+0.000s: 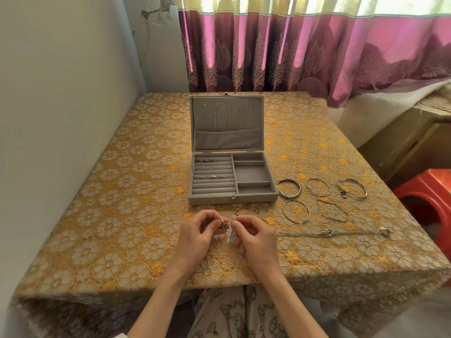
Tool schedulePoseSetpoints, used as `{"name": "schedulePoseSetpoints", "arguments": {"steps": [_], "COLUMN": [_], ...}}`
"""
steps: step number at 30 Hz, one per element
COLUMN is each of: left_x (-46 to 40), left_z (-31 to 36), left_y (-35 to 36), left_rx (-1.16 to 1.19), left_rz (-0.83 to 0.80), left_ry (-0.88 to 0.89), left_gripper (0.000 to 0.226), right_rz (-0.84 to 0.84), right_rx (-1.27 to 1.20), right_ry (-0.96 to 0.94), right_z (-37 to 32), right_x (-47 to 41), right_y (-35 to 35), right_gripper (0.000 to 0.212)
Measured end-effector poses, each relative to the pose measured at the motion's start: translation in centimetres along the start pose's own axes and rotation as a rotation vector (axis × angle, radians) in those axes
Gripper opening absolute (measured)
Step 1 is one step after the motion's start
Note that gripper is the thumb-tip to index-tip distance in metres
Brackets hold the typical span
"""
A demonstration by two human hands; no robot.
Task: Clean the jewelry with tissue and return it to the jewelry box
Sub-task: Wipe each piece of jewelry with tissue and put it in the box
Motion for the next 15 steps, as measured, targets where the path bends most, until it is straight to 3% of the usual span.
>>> {"name": "schedulePoseSetpoints", "arguments": {"steps": [8, 15], "left_x": [-0.13, 0.18], "left_z": [-0.32, 0.14], "left_y": [-0.09, 0.11], "left_rx": [-0.119, -0.128], "left_rz": [0.016, 0.007], "left_ry": [0.041, 0.043], "left_gripper": [0.010, 0.008], "right_rz": [-0.078, -0.005], "right_rx": [-0.043, -0.052], "right_ry": [-0.035, -0.047], "right_z": [-0.86, -0.61], "right_x": [0.38, 0.39], "right_y": [0.28, -0.05], "right_gripper": [0.012, 0.017]}}
Point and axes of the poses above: each hand's wrist, its own x-axis away from the middle knuckle, its own y-axis out of the palm, z = x × y, the point moved 6 cm from there along -x, towards the middle knuckle, and after that the axes turned 7 degrees about z, right-handed, at the moved point
